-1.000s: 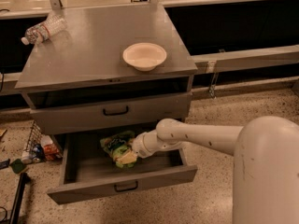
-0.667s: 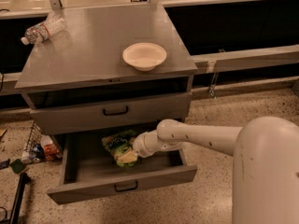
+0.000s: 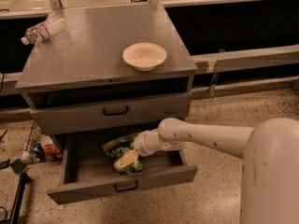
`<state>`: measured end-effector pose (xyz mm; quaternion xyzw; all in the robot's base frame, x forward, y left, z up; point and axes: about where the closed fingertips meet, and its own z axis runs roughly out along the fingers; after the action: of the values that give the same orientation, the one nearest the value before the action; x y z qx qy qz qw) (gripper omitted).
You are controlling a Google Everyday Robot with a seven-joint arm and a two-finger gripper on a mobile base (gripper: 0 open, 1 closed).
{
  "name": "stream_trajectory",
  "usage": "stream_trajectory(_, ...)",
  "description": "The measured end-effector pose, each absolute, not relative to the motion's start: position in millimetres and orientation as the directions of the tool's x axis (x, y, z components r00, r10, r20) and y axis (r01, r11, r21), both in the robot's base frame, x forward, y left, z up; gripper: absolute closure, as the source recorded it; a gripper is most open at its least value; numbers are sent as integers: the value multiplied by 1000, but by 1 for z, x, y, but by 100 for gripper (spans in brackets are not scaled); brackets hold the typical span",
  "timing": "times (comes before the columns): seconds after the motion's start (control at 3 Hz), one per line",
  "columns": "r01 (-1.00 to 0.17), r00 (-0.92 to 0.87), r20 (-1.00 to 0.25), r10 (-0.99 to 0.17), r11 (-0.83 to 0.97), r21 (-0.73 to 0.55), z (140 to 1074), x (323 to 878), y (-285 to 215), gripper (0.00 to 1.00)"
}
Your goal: Place green rice chip bag into middle drawer
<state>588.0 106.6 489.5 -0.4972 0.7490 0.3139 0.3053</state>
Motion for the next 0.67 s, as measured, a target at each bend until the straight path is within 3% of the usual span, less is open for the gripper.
stream_trajectory(0.67, -918, -353, -810, -468, 338, 205, 579, 547, 78, 54)
